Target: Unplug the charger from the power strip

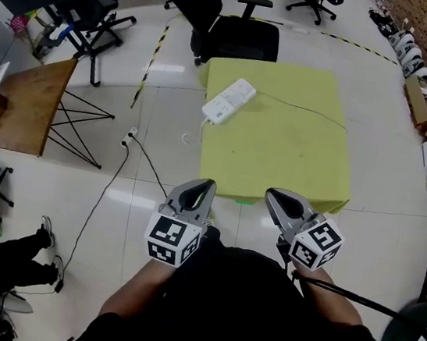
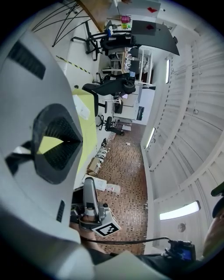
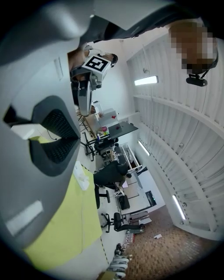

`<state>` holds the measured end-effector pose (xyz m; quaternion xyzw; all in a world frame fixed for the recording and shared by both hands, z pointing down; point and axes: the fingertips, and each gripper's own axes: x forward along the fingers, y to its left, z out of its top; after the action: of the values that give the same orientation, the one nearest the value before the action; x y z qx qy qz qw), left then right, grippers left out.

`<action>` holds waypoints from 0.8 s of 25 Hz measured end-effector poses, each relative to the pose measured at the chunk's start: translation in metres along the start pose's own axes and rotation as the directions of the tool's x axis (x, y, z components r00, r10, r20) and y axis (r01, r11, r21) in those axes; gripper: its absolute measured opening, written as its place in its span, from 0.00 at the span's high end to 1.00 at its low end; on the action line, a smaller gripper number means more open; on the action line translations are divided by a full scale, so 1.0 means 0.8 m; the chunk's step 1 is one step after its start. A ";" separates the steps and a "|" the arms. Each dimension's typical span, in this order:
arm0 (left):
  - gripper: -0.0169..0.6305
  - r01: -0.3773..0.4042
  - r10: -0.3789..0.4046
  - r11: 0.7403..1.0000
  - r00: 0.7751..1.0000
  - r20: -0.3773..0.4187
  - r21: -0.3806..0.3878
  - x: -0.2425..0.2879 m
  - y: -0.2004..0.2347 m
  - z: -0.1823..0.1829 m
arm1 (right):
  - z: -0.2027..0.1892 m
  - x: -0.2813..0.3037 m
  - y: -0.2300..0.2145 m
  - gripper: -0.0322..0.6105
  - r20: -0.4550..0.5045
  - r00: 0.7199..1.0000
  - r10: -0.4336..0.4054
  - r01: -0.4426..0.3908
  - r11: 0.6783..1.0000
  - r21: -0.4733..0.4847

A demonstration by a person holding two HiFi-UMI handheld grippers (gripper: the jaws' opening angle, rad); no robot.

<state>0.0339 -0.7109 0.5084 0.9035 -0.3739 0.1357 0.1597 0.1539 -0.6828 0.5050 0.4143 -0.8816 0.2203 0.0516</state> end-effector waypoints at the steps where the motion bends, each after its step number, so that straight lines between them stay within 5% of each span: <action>1: 0.96 0.004 -0.004 1.000 1.000 -0.001 -0.003 0.006 0.015 0.003 | 0.007 0.014 -0.002 0.95 -0.002 1.000 -0.003 0.003 1.000 -0.006; 11: 0.96 0.084 -0.084 0.996 0.996 -0.027 -0.018 0.064 0.128 0.020 | 0.042 0.123 -0.042 0.95 -0.051 0.995 -0.090 0.092 0.995 0.032; 20: 0.96 0.063 -0.065 0.997 0.997 -0.046 -0.041 0.118 0.199 0.023 | 0.045 0.179 -0.102 0.95 -0.142 0.985 -0.102 0.110 0.993 0.045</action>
<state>-0.0138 -0.8839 0.5558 0.9082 -0.3435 0.1446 0.1907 0.1249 -0.8454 0.5403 0.4453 -0.8464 0.2689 0.1139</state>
